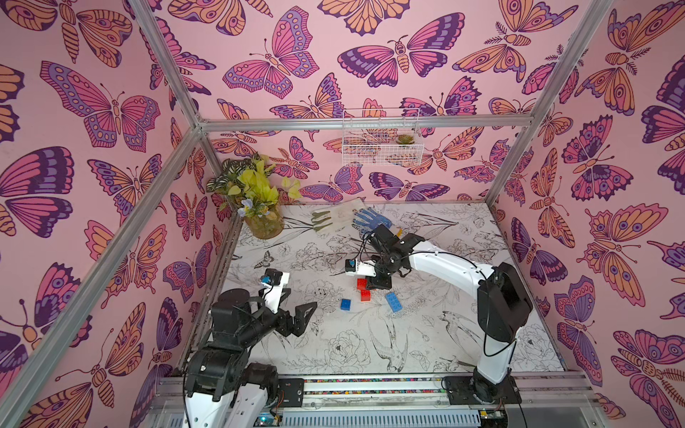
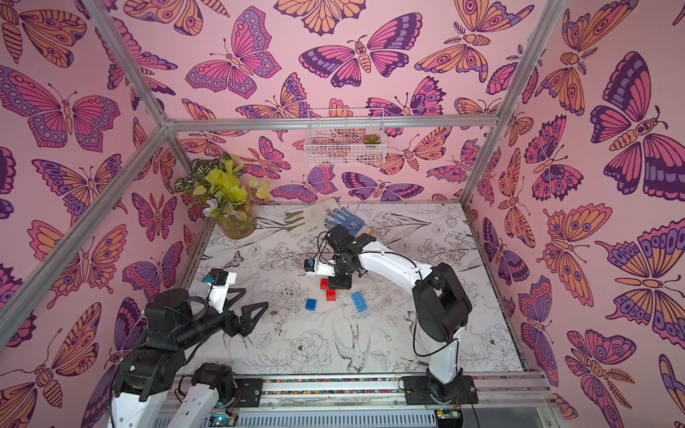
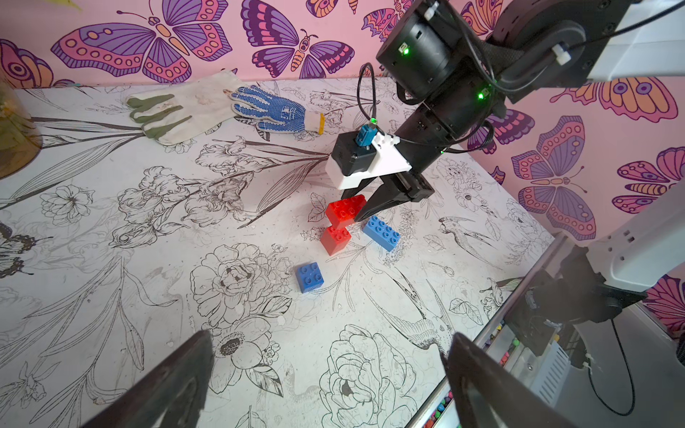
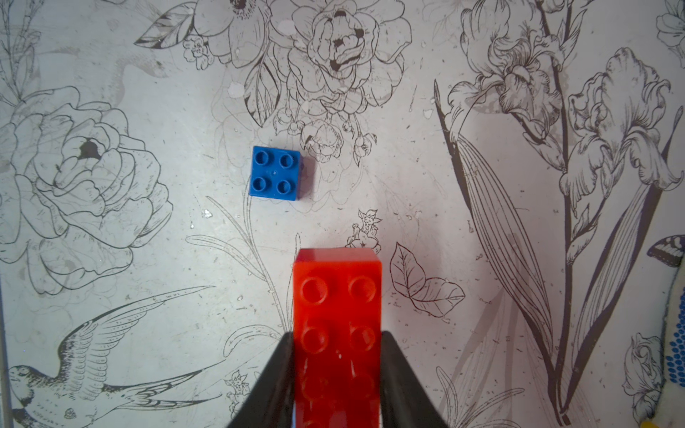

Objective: Assemble the letter f with lego
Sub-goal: Assemble the lego brick with the lego brick.

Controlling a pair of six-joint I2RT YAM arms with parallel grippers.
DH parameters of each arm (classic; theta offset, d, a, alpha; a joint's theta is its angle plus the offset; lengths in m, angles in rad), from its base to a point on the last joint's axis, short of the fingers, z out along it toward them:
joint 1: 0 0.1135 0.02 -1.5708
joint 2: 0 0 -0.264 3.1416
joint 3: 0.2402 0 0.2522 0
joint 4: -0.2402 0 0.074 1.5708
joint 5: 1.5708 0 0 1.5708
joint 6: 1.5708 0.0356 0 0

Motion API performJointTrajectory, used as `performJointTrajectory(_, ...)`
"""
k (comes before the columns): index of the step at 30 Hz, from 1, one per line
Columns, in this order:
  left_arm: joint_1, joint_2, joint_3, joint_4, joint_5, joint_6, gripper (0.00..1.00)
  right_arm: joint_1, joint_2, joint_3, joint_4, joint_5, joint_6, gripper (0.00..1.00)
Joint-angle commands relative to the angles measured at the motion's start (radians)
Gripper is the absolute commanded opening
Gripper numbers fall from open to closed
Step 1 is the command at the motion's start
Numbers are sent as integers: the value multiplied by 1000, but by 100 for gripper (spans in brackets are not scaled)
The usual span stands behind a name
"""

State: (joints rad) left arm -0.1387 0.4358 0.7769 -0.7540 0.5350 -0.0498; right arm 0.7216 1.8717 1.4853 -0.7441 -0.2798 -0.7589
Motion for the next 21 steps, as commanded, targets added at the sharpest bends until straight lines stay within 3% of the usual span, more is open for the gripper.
performJointTrajectory(1,-7,-18,-14,17,26,2,99,2,9,-17,2,-14,9,26)
performJointTrajectory(21,-7,-18,-16,18,25,2,99,30,34,-53,50,31,-2,25)
